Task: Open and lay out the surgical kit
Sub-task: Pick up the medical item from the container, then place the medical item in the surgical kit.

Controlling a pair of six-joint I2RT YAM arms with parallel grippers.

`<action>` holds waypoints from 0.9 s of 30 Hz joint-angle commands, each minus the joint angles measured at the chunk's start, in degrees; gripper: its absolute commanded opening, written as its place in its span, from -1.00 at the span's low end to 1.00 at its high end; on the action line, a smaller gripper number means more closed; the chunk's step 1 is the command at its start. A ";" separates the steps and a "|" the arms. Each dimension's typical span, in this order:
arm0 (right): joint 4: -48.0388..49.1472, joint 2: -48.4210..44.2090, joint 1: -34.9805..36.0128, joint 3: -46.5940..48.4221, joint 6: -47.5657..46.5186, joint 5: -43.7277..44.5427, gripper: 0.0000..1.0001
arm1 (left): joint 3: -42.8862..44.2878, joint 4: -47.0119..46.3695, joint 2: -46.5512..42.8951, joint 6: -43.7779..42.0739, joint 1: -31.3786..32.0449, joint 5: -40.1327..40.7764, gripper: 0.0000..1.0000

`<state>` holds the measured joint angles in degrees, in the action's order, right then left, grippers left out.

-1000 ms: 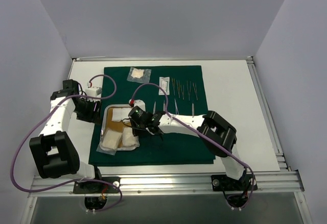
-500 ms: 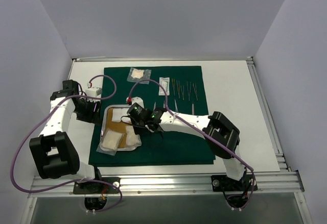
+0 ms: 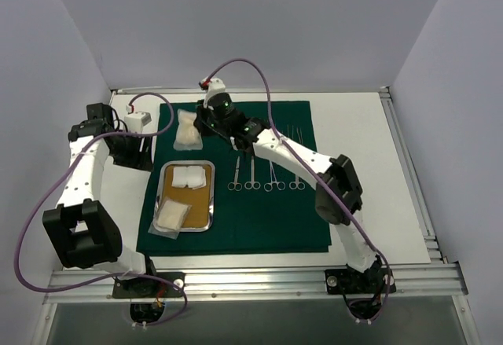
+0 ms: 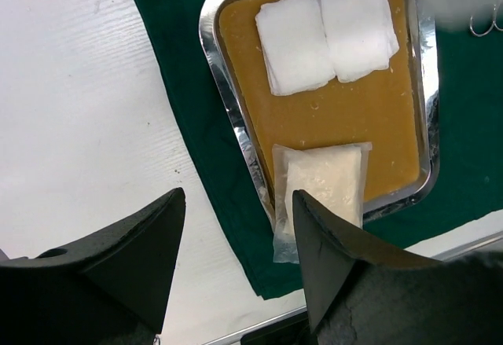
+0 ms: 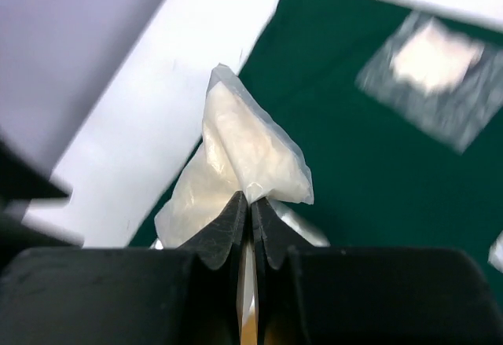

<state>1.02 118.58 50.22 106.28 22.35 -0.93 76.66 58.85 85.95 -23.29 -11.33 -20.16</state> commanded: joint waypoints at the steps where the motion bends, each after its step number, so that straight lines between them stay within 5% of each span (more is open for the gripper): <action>1: 12.40 11.47 -3.19 9.09 -3.02 -3.18 -1.00 | 2.96 -1.19 1.23 1.40 -0.36 0.03 0.32; 7: 19.98 30.28 -9.25 31.16 9.72 -9.53 -1.00 | 3.05 -1.90 3.25 1.58 -0.80 1.35 0.32; 16: 32.02 45.41 -10.67 42.33 14.56 -9.97 -1.00 | 2.70 -3.91 7.20 2.28 -0.97 0.65 0.32; 21: 34.40 46.47 -10.75 40.24 13.60 -10.58 -1.00 | 5.15 -6.81 11.16 3.94 -0.62 -1.28 0.32; 27: 37.12 44.02 -10.93 35.59 13.77 -13.30 -1.00 | 20.34 -12.35 23.79 8.68 1.92 -6.46 0.36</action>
<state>32.23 166.12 39.09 143.96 35.90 -11.79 88.97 53.28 105.75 -18.28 -10.90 -21.71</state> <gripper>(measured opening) 0.005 0.673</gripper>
